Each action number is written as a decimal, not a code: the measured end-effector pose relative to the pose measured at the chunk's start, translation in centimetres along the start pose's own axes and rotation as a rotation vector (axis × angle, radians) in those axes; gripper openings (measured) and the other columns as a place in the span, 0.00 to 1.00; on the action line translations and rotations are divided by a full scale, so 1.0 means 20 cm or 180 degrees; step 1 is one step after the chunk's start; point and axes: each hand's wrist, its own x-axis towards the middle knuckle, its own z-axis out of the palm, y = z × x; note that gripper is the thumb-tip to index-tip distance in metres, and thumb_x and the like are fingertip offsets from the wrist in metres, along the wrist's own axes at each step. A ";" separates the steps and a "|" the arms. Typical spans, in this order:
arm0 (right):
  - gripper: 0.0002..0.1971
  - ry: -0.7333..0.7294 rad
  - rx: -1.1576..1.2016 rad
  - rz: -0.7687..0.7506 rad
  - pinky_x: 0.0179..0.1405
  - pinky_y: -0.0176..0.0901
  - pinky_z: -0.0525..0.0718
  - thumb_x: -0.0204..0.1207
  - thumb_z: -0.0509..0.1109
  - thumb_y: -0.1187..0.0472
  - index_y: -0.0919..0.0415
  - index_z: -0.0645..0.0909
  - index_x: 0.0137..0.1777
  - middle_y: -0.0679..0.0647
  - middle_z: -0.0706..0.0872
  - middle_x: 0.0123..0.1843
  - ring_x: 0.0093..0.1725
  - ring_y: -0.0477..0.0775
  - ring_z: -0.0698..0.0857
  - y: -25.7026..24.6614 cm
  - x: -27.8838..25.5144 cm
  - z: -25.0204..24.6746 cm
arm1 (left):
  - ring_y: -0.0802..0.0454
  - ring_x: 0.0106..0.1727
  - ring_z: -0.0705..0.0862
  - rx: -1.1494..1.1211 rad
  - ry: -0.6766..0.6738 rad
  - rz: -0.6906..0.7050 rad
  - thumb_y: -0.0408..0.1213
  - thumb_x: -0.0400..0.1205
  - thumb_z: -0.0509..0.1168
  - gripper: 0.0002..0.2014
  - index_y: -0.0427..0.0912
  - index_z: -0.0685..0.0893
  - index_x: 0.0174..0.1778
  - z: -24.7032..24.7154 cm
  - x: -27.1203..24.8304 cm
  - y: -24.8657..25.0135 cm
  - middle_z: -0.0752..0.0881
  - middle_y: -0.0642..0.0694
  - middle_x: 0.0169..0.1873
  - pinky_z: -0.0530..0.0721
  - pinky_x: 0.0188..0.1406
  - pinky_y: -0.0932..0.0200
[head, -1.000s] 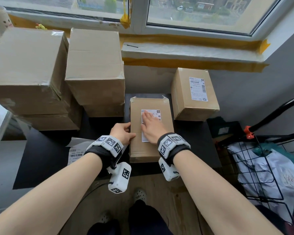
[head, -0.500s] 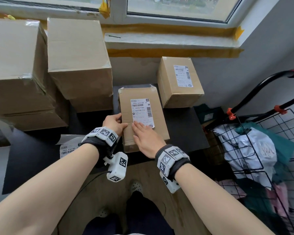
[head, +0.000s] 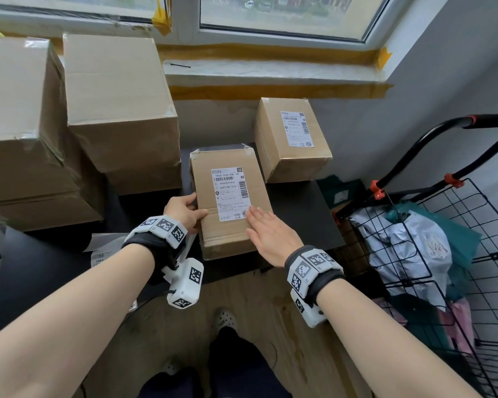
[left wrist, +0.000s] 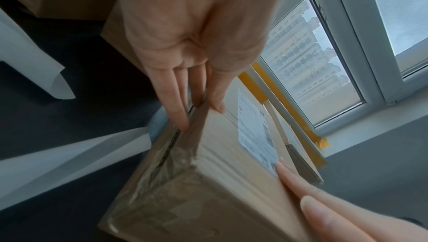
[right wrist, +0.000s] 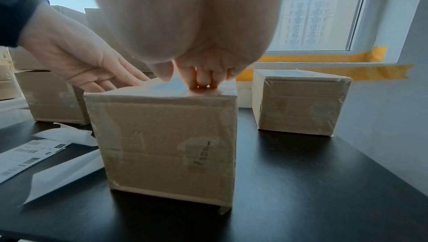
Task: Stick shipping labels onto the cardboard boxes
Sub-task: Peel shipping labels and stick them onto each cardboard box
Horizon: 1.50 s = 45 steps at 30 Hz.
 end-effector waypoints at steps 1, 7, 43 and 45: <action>0.27 0.0002 0.0009 0.0022 0.81 0.40 0.42 0.87 0.42 0.52 0.61 0.48 0.83 0.53 0.49 0.86 0.85 0.48 0.49 0.00 0.02 0.00 | 0.38 0.67 0.79 0.0010 -0.0012 -0.0001 0.25 0.78 0.67 0.32 0.46 0.66 0.78 0.00 0.00 0.00 0.80 0.42 0.69 0.82 0.59 0.32; 0.27 -0.0077 -0.0005 0.0081 0.84 0.43 0.45 0.87 0.42 0.52 0.62 0.47 0.83 0.55 0.48 0.86 0.85 0.50 0.48 0.02 0.20 -0.09 | 0.37 0.68 0.78 0.0046 -0.0025 0.0019 0.24 0.80 0.65 0.32 0.46 0.66 0.79 0.01 -0.02 0.00 0.78 0.41 0.70 0.81 0.60 0.34; 0.27 0.0018 0.0722 -0.0323 0.83 0.43 0.44 0.87 0.46 0.53 0.58 0.48 0.84 0.51 0.48 0.86 0.85 0.50 0.47 -0.16 0.11 0.07 | 0.42 0.42 0.84 0.0125 0.0011 0.0012 0.24 0.80 0.65 0.25 0.39 0.73 0.73 0.03 -0.09 0.04 0.83 0.45 0.37 0.86 0.41 0.44; 0.26 0.0078 0.0662 -0.0245 0.82 0.41 0.43 0.88 0.46 0.53 0.59 0.48 0.83 0.52 0.49 0.86 0.85 0.49 0.48 -0.11 0.08 0.06 | 0.39 0.42 0.85 0.0176 0.0092 -0.0019 0.25 0.79 0.66 0.25 0.39 0.73 0.73 0.03 -0.10 0.04 0.83 0.43 0.38 0.86 0.45 0.38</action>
